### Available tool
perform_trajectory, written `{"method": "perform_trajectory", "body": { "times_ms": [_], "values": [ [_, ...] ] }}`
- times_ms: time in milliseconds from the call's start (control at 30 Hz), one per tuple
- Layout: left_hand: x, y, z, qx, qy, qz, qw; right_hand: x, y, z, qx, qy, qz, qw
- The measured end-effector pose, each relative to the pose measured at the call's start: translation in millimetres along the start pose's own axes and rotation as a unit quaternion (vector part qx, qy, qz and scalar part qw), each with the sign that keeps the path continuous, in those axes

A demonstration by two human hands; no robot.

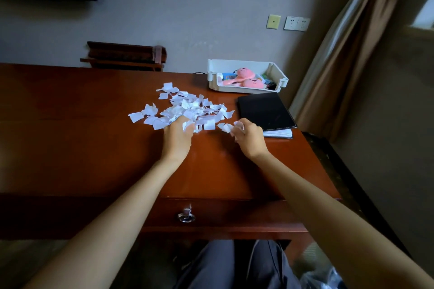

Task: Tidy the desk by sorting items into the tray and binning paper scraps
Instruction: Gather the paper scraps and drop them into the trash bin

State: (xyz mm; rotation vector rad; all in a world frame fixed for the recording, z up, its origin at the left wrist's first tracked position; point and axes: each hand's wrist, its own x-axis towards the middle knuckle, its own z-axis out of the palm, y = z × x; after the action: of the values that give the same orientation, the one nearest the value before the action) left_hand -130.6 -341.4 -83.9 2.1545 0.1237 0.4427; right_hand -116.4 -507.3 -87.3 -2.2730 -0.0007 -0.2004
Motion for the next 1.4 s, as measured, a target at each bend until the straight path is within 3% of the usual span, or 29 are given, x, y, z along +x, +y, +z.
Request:
{"method": "perform_trajectory", "body": {
  "times_ms": [200, 367, 567, 700, 933, 1167, 1233, 1400],
  "values": [
    [-17.4, 59.1, 20.5, -0.116, -0.046, 0.015, 0.992, -16.1, 7.4, -51.3, 0.062, 0.110, 0.073, 0.989],
    [-67.1, 111.5, 66.2, -0.209, -0.126, 0.066, 0.967, -63.0, 52.8, -108.4, 0.092, 0.221, 0.073, 0.968],
    [-151.0, 157.6, 158.8, -0.260, -0.280, 0.078, 0.921, -128.2, 143.0, -165.1, 0.062, 0.324, 0.135, 0.934],
    [-199.0, 159.4, 230.4, -0.210, -0.350, 0.061, 0.911, -166.4, 213.6, -185.1, 0.047, 0.352, 0.203, 0.912],
    [-261.8, 128.1, 341.8, -0.101, -0.466, -0.026, 0.879, -211.8, 340.1, -179.6, 0.030, 0.316, 0.350, 0.881],
    [-290.2, 90.5, 413.9, 0.024, -0.535, -0.039, 0.843, -244.0, 418.0, -154.7, 0.021, 0.208, 0.456, 0.865],
    [-307.8, 71.5, 464.6, 0.069, -0.565, -0.055, 0.820, -246.2, 466.9, -144.9, 0.019, 0.192, 0.514, 0.836],
    [-322.9, 43.5, 500.3, 0.133, -0.603, -0.057, 0.784, -251.6, 507.9, -125.5, 0.032, 0.148, 0.576, 0.803]
  ]
}}
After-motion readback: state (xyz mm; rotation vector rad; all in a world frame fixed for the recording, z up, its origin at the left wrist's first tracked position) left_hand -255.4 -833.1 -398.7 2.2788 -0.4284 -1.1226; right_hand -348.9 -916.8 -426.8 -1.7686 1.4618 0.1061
